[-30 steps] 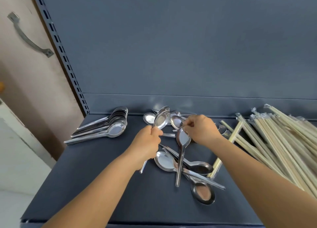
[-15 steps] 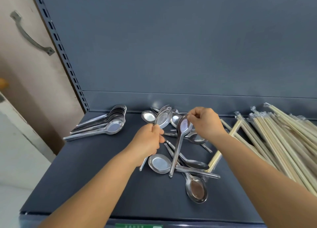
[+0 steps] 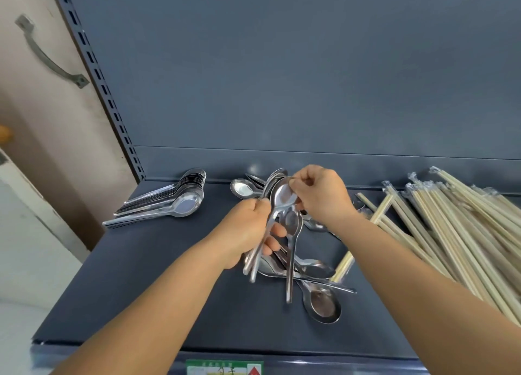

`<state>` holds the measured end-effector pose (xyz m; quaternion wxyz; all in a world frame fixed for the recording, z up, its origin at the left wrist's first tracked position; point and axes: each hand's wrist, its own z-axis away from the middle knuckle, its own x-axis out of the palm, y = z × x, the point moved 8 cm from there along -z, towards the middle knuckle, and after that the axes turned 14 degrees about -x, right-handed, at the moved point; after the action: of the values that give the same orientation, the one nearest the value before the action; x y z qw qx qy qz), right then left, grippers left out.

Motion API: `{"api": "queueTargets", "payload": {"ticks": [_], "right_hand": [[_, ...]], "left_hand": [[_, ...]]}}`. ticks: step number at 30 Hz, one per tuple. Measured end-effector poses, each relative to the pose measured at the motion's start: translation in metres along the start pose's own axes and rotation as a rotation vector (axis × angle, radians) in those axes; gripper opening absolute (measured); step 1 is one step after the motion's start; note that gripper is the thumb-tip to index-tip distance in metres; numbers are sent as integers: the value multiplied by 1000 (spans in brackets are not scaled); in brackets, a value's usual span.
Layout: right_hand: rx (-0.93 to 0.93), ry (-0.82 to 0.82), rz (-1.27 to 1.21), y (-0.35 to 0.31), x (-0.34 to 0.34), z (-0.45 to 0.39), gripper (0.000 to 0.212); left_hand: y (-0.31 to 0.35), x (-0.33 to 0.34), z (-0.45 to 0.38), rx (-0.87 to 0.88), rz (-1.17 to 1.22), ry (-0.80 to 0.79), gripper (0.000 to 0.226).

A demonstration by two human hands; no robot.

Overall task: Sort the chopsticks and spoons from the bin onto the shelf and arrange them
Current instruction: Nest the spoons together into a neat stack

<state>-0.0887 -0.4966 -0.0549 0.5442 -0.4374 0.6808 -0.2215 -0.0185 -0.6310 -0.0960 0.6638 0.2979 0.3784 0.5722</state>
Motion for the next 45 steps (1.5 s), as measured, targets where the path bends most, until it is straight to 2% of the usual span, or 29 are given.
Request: {"api": "queueTargets", "payload": {"ticks": [4, 6, 9, 12, 21, 27, 31, 34, 37, 40, 45], "right_hand": [[-18, -65, -13, -5, 10, 5, 10], [-22, -175, 120, -2, 15, 10, 15], [-16, -362, 407, 11, 25, 18, 33], [-10, -388, 482, 16, 28, 22, 24], [72, -195, 303, 18, 6, 15, 25], [48, -86, 156, 4, -5, 13, 21], [82, -74, -77, -10, 5, 15, 17], [92, -58, -188, -22, 17, 19, 11], [75, -45, -146, -31, 22, 22, 18], [62, -59, -108, -33, 25, 23, 22], [36, -192, -138, -36, 33, 34, 25]], "left_hand": [[-3, -6, 2, 24, -16, 31, 22], [-8, -16, 2, 11, 6, 81, 28], [-13, -27, 5, -5, 38, 109, 26], [-20, -32, 6, -19, 19, 118, 26], [-27, -38, 10, -14, 48, 126, 25], [-22, -34, 11, -2, 73, 131, 21], [-16, -27, 12, 18, 77, 127, 23], [-9, -16, 16, 29, 116, 60, 27], [-5, -9, 23, 14, 191, -1, 29], [-5, -14, 28, 40, 163, 28, 25], [-16, -23, 32, 25, 121, -3, 32]]}}
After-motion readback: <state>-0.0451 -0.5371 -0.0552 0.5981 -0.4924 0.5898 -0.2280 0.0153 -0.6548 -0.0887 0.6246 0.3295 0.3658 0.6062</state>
